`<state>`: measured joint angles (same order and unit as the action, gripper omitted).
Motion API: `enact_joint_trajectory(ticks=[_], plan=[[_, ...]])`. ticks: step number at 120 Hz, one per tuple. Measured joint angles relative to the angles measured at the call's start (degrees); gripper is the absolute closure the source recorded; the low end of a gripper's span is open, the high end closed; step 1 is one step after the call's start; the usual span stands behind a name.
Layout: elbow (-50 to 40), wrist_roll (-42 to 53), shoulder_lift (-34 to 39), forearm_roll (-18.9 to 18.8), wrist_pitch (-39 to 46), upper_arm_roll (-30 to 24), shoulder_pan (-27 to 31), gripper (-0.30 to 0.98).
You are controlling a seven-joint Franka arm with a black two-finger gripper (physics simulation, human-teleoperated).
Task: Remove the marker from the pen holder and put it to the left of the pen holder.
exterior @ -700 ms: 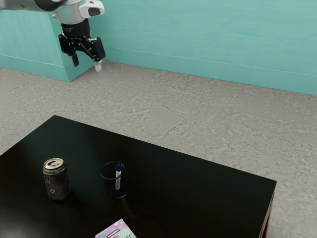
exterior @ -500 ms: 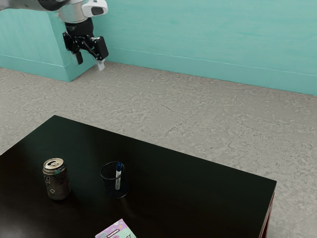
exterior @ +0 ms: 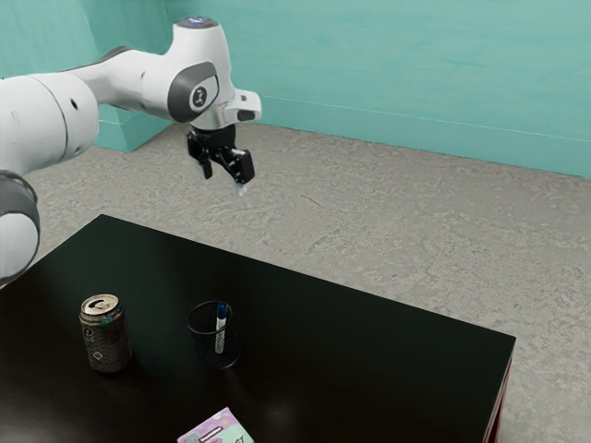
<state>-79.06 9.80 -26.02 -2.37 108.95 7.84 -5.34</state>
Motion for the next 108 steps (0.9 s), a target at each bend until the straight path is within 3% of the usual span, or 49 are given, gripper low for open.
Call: enact_joint_trajectory(ticks=[24,44,68,94,108], plan=[[-0.91,0.13,-3.13,1.68,4.08,0.47,-0.89,0.00],[-8.03,-1.08,-2.29,3.35,5.43,0.76,-5.08,0.00],[-14.15,-1.85,-0.59,2.67,5.75,1.81,-8.93,0.00],[-14.62,-3.67,-0.29,2.18,-3.65,2.00,-10.80,0.00],[-20.05,-4.87,2.31,1.55,-8.53,2.08,-10.92,0.00]])
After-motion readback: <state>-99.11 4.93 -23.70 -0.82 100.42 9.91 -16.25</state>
